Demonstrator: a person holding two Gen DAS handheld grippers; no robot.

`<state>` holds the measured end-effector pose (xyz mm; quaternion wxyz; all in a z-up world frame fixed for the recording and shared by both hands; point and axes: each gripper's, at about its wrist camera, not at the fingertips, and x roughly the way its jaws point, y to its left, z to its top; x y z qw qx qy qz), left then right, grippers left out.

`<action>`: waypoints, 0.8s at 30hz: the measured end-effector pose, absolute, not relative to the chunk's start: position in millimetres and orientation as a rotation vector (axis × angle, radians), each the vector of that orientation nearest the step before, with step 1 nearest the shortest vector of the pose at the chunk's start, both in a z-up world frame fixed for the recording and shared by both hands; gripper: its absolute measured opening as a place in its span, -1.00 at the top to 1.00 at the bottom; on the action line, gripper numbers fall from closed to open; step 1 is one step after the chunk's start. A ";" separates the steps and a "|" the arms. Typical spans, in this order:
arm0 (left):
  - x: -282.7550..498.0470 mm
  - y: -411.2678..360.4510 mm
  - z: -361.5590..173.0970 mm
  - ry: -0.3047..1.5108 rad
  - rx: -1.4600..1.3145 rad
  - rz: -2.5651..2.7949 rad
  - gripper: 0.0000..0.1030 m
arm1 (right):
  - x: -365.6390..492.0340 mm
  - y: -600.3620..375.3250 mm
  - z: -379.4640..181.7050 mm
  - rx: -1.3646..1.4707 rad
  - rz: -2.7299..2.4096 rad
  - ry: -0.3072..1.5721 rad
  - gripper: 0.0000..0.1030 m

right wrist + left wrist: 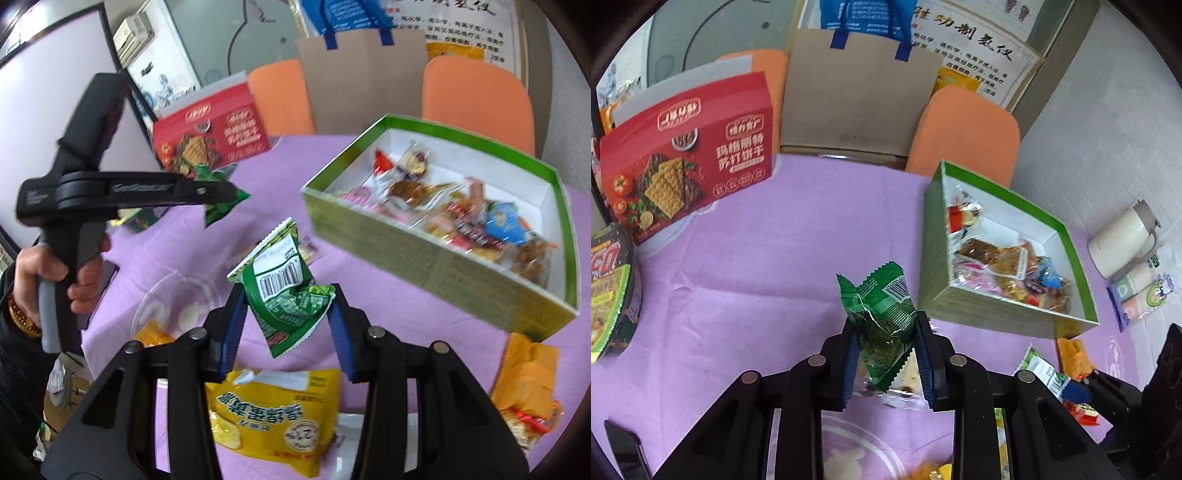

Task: Organize snacks
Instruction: 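Carry both green snacks into the green box and open both grippers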

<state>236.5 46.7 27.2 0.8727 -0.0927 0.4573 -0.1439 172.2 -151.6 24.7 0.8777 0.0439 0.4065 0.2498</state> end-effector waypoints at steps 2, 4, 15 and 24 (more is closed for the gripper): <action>232.5 35.4 47.4 0.920 -0.184 -0.338 0.46 | 174.3 -165.2 35.2 0.096 0.481 0.815 0.12; 229.5 24.6 64.5 0.888 -0.176 -0.371 0.46 | 177.7 -181.4 46.1 0.099 0.437 0.782 0.12; 253.1 -54.9 84.6 0.879 -0.113 -0.457 0.46 | 218.9 -279.5 60.8 0.168 0.167 0.723 0.11; 307.2 -95.6 50.8 0.940 -0.147 -0.442 0.46 | 260.4 -308.7 35.0 0.188 0.120 0.760 0.11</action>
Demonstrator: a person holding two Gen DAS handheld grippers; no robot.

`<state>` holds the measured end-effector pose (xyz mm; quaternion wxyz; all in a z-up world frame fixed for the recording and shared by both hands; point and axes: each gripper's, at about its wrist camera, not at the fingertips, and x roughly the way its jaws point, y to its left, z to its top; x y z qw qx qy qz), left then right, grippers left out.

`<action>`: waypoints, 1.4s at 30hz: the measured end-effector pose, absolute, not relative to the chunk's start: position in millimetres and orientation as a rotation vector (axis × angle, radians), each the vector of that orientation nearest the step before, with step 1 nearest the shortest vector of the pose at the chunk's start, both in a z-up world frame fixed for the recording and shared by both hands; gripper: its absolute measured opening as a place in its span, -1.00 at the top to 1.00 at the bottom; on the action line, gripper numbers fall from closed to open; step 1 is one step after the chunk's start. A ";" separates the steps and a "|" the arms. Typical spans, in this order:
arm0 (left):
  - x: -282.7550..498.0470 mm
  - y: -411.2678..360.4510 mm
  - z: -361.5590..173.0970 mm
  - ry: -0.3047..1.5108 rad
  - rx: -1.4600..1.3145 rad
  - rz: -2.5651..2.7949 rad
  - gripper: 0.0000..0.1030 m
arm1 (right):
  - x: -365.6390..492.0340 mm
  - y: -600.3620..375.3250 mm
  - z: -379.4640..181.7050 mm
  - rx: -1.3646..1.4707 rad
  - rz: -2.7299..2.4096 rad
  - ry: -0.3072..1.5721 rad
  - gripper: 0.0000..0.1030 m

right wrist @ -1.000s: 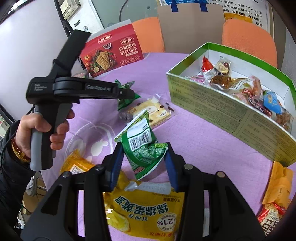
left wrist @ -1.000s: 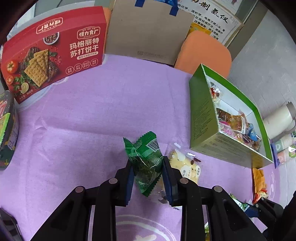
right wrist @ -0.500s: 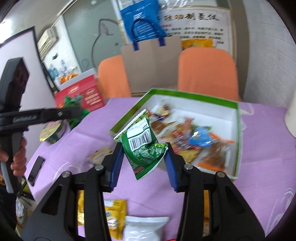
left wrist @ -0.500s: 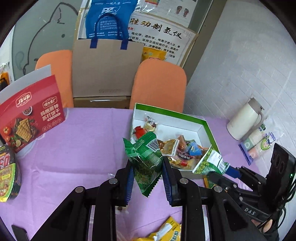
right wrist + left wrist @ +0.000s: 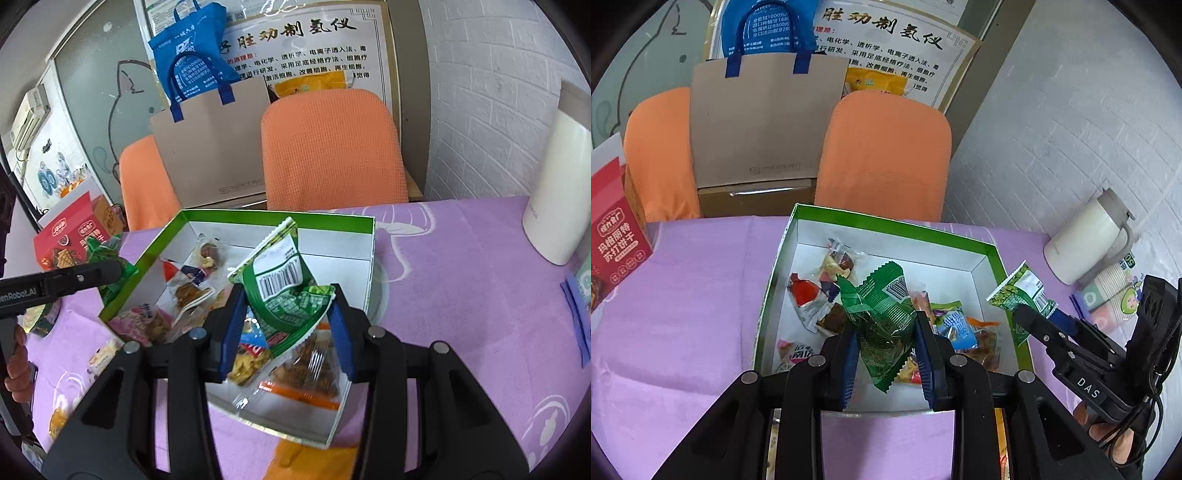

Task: Organize snacks
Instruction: 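Carry both green snacks into the green box and open both grippers, then move the right gripper to the white pillow pack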

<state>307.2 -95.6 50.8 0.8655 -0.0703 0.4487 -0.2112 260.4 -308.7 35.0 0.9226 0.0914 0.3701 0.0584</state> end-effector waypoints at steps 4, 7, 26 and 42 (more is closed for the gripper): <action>325.5 -105.8 33.8 0.964 -0.149 -0.428 0.45 | 276.0 -311.2 19.6 0.181 0.113 0.779 0.11; 336.2 -112.3 21.6 0.979 -0.156 -0.438 0.37 | 282.9 -305.6 9.5 0.115 0.127 0.807 0.08; 260.9 -72.4 55.9 0.848 -0.107 -0.291 -0.92 | 190.0 -289.4 49.8 0.044 0.149 0.708 -0.95; 101.6 -24.1 56.7 0.781 -0.073 -0.291 -0.92 | 74.8 -227.7 35.5 -0.019 0.242 0.743 -0.95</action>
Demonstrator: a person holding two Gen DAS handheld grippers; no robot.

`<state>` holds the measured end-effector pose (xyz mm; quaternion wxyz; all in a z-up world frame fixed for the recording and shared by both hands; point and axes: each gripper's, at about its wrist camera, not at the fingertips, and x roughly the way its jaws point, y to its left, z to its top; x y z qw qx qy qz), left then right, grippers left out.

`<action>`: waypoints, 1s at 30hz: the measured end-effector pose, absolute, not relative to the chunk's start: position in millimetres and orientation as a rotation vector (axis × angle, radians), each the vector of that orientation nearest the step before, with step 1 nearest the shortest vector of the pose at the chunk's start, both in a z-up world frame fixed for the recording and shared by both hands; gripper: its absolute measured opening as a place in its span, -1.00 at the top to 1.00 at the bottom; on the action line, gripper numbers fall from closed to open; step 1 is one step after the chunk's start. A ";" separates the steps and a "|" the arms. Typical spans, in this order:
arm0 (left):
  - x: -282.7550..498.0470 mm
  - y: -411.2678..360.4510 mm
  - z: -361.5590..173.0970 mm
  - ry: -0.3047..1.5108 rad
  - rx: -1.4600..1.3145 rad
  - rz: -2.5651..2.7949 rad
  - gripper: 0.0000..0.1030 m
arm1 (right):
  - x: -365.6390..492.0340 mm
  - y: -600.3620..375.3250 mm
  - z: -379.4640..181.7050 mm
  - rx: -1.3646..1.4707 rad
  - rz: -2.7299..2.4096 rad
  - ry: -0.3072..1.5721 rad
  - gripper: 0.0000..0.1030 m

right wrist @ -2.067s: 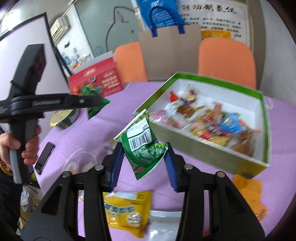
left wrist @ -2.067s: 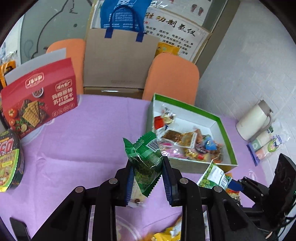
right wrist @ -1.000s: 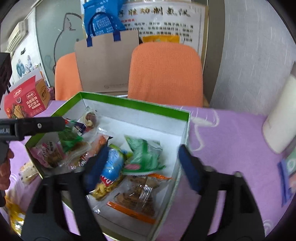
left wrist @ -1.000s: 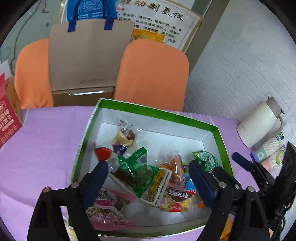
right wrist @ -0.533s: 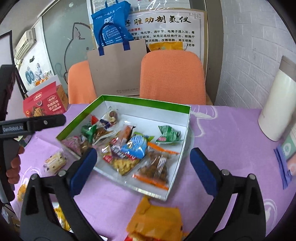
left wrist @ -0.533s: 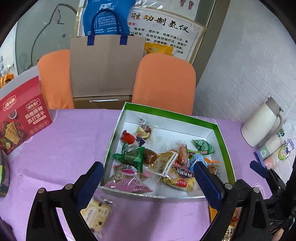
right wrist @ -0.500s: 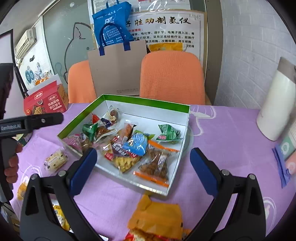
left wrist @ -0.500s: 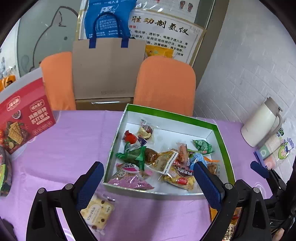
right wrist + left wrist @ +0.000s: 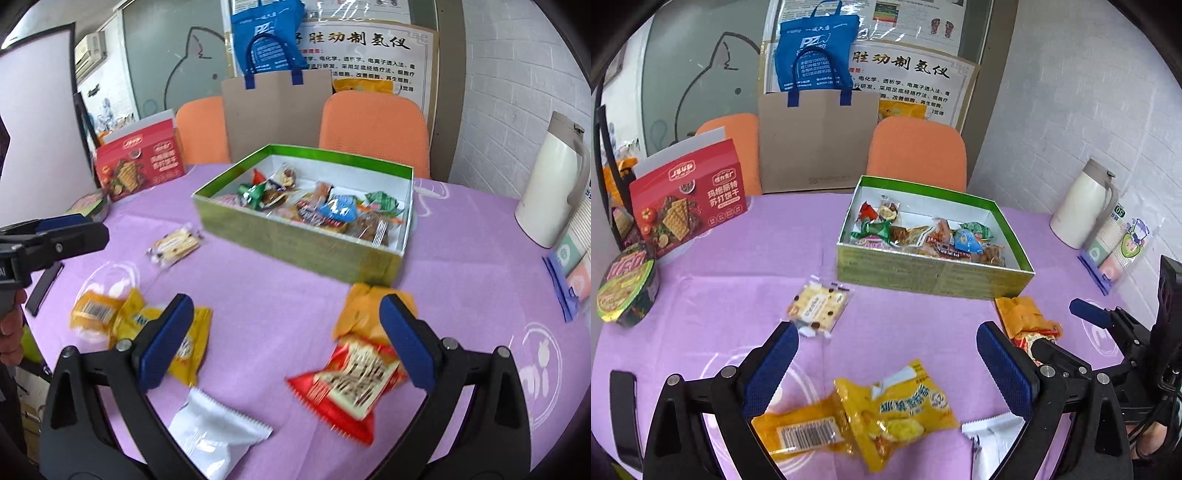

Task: Organize snacks
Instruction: 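Move the right gripper to the white pillow pack, then grasp the white pillow pack with the right gripper and lift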

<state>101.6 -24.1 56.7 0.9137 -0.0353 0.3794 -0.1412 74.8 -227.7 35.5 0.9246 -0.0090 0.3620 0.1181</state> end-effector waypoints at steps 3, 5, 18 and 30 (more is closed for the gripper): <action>79.0 3.3 39.4 0.789 -0.146 -0.253 -0.92 | 56.4 -215.1 27.1 -0.011 0.266 0.733 -0.95; 67.1 22.0 25.1 0.805 -0.179 -0.208 -0.92 | 48.3 -205.9 19.3 0.008 0.295 0.739 -0.95; 38.2 60.7 -16.6 0.897 -0.245 -0.230 -0.92 | 5.4 -190.2 -12.9 0.053 0.328 0.845 -0.95; 24.4 -15.2 -18.4 0.936 -0.231 -0.532 -0.81 | -13.8 -193.5 -39.7 0.076 0.370 0.888 -0.33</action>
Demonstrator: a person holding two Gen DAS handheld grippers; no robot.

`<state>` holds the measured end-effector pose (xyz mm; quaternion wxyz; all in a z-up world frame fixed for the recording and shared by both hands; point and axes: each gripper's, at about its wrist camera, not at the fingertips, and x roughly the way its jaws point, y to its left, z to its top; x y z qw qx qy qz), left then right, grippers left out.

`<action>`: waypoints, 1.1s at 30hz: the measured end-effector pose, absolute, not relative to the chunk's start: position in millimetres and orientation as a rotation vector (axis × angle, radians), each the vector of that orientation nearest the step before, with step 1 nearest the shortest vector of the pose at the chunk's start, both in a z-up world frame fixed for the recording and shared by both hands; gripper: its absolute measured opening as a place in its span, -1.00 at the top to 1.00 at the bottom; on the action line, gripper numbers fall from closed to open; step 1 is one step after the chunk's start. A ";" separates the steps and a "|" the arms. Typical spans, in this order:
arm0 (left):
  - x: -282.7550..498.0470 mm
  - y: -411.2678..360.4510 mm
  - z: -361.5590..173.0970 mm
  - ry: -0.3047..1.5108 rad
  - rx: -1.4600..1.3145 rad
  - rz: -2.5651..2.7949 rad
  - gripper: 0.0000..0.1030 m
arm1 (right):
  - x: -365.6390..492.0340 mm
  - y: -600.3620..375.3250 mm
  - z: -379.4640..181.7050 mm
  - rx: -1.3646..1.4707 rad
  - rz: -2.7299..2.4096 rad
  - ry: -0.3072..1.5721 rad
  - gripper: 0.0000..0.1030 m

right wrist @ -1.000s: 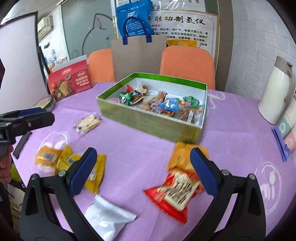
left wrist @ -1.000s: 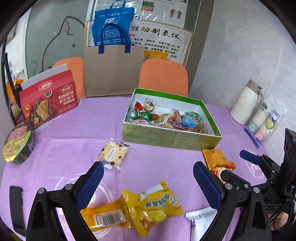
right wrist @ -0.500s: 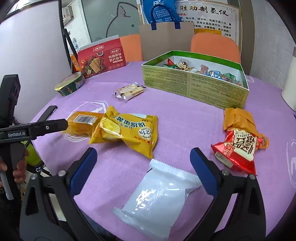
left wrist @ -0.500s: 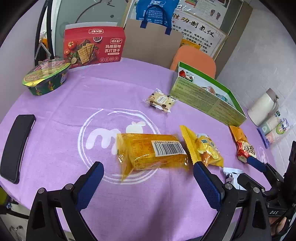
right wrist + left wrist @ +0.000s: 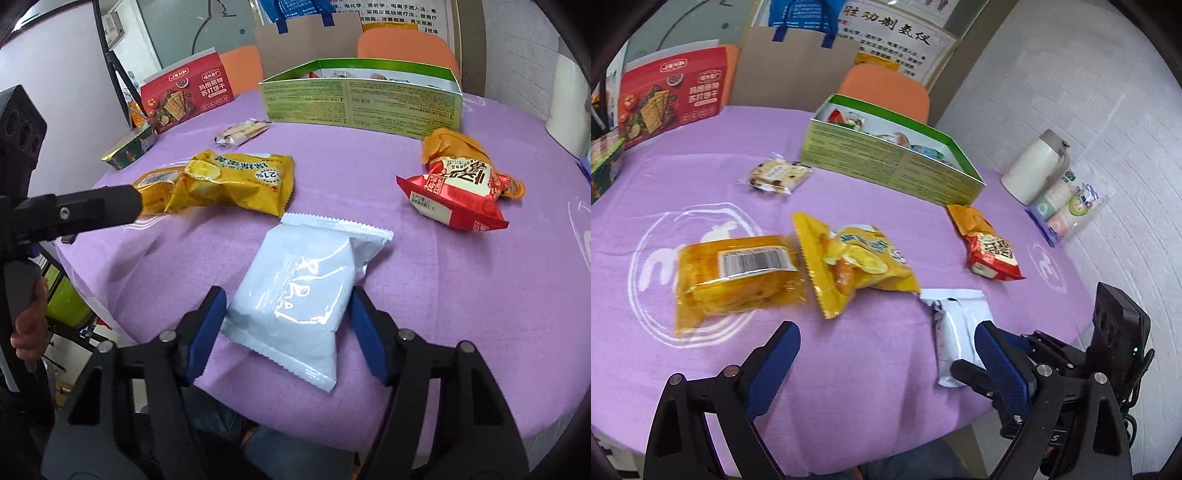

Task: Organize snacks
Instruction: 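Grasp the white pillow pack with the right gripper and lift, then carry the white pack into the green box and open the right gripper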

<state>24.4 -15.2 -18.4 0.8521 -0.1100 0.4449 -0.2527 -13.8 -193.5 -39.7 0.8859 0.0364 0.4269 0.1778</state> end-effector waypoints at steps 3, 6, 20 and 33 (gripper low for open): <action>28.8 -39.5 -26.9 0.976 -0.236 -0.602 -0.50 | -22.5 -203.6 -39.0 0.111 0.392 0.863 -0.33; 35.8 -60.2 -37.6 1.028 -0.266 -0.657 -0.36 | -28.0 -216.3 -36.6 0.143 0.394 0.845 -0.34; 43.6 -95.8 -59.4 1.128 -0.268 -0.727 -0.07 | -29.0 -218.5 -44.1 0.178 0.417 0.857 -0.06; 71.1 -99.1 -0.1 0.968 -0.208 -0.699 0.16 | 16.4 -216.7 9.5 0.113 0.412 0.725 0.05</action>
